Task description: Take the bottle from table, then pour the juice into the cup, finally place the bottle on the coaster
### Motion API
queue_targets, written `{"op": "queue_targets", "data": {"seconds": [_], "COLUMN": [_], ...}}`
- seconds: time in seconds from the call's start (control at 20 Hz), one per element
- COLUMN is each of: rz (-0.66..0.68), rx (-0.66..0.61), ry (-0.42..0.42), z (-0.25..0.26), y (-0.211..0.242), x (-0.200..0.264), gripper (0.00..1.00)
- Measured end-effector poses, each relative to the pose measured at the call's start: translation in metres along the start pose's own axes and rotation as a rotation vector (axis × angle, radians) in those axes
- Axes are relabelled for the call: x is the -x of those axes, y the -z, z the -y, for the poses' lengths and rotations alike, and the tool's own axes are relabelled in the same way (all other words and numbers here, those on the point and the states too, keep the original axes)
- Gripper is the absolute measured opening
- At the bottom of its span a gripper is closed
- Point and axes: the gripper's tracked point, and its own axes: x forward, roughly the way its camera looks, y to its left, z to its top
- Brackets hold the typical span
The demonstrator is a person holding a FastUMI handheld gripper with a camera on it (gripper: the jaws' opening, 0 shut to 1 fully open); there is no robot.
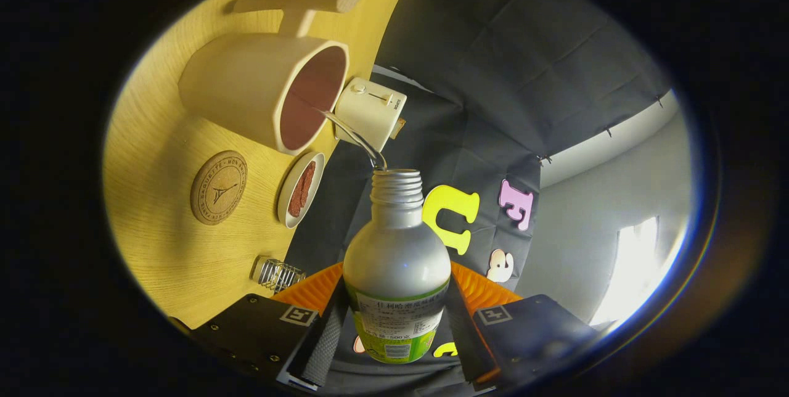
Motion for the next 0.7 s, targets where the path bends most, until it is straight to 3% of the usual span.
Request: {"op": "queue_targets", "data": {"seconds": [0.7], "rz": [0.015], "rx": [0.037], "ry": [-0.01], "z": [-0.0047], "y": [-0.0053], "x": [0.0013], "gripper": [0.79]}}
